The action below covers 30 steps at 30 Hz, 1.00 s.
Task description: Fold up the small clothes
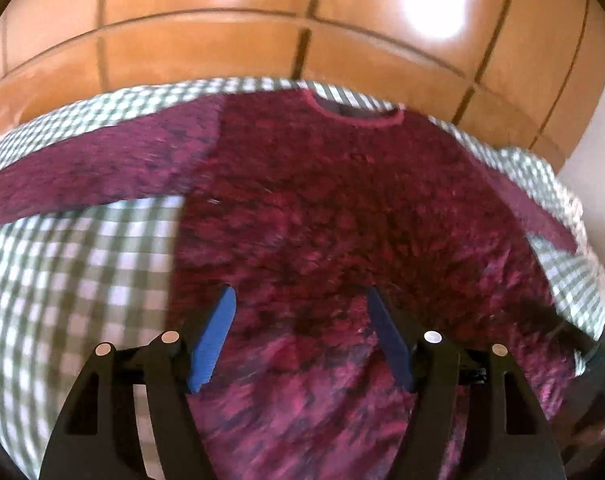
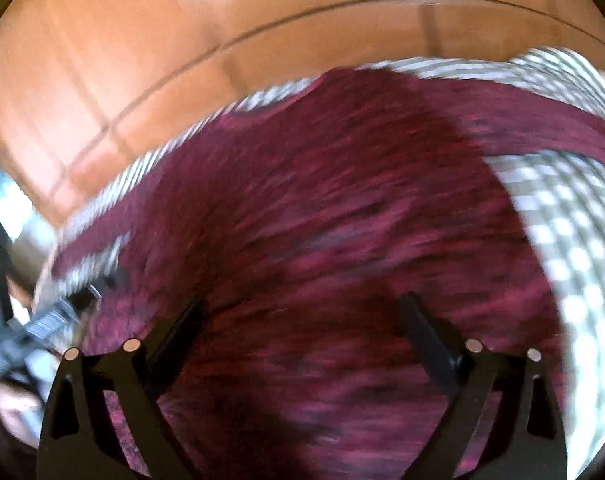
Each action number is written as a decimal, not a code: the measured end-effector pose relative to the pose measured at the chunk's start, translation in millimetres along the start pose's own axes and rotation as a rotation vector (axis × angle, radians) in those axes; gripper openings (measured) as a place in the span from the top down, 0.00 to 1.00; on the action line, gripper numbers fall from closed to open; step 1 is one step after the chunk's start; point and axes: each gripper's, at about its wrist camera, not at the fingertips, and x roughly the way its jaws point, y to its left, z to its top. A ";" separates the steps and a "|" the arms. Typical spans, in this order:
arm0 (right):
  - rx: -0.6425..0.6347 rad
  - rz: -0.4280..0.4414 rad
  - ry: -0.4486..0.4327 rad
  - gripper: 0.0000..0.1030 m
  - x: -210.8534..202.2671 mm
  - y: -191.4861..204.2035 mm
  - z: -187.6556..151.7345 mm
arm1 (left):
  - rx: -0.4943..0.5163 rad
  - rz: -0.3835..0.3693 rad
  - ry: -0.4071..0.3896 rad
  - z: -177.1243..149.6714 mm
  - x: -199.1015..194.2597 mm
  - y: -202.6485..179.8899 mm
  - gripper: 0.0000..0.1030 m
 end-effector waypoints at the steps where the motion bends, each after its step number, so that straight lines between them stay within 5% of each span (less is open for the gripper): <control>1: 0.056 -0.007 -0.019 0.13 -6.8 -18.2 5.7 | 0.016 0.003 0.011 -1.1 7.3 -4.4 0.35; 9: 0.645 -0.066 -0.118 0.32 -11.2 -214.0 67.4 | 0.030 -0.053 0.008 -17.2 26.1 -1.4 0.23; 14: 0.811 -0.081 -0.188 0.33 -3.4 -266.9 110.5 | 0.042 -0.057 0.010 -20.2 27.2 -4.4 0.18; 18: 0.763 -0.164 -0.138 0.42 14.1 -276.0 139.3 | 0.044 -0.064 0.013 -18.8 28.2 -4.9 0.16; 21: 0.627 -0.299 -0.079 0.83 18.7 -270.6 151.9 | 0.045 -0.067 0.015 -17.5 29.8 -5.0 0.15; 24: 0.407 -0.475 -0.144 0.88 3.1 -256.3 162.5 | 0.045 -0.069 0.015 -17.6 30.0 -5.0 0.14; 26: 0.366 -0.591 -0.093 0.89 15.3 -267.6 165.6 | 0.049 -0.075 0.017 -17.1 31.7 -5.1 0.12; 30: 0.355 -0.601 -0.062 0.84 38.3 -273.1 155.4 | 0.056 -0.082 0.019 -16.2 34.0 -4.4 0.10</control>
